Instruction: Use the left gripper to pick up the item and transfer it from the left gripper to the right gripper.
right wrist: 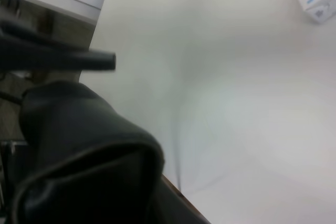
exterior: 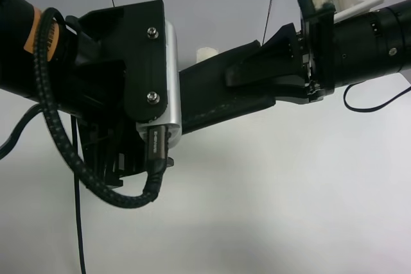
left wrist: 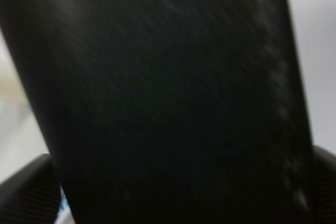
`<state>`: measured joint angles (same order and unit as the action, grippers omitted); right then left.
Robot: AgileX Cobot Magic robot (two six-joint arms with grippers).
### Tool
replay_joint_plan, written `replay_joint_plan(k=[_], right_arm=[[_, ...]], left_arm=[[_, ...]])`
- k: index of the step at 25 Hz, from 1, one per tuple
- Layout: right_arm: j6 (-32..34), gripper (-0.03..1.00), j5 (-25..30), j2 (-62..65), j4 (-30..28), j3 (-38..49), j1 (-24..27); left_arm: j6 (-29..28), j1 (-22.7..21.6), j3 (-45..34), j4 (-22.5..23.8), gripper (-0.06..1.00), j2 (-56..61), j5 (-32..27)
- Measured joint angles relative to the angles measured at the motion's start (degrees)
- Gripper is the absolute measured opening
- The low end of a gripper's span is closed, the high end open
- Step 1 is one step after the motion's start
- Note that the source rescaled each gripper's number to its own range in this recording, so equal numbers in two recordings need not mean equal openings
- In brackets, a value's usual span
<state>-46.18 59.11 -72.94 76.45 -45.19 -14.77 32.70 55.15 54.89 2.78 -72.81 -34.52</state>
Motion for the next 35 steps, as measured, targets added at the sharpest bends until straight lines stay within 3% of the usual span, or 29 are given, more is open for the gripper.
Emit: replay_joint_plan(k=[2,6,16,20,26,31,35], right_arm=[[0.0,0.02,0.1,0.0,0.0,0.0,0.0],[0.0,0.02,0.6,0.0,0.0,0.0,0.0],[0.0,0.02,0.7,0.0,-0.2,0.0,0.0],[0.0,0.02,0.7,0.0,-1.1,0.0,0.0],[0.0,0.01,0.4,0.0,-1.6,0.0,0.0],[0.0,0.01,-0.3,0.0,-1.6,0.0,0.0],[0.0,0.01,-0.3,0.0,-1.6,0.0,0.0]], left_arm=[[0.0,0.0,0.0,-0.7,0.97,0.0,1.0],[0.0,0.0,0.0,-1.9,0.98,0.2,0.8],[-3.7,0.0,0.0,-1.9,0.98,12.3,-10.9],[-11.0,0.0,0.0,-0.1,0.98,20.1,-16.3],[-27.0,0.0,0.0,7.7,0.98,31.9,-25.3],[-32.7,0.0,0.0,11.5,0.98,40.2,-33.2],[-36.2,0.0,-2.0,12.1,0.98,49.1,-34.6]])
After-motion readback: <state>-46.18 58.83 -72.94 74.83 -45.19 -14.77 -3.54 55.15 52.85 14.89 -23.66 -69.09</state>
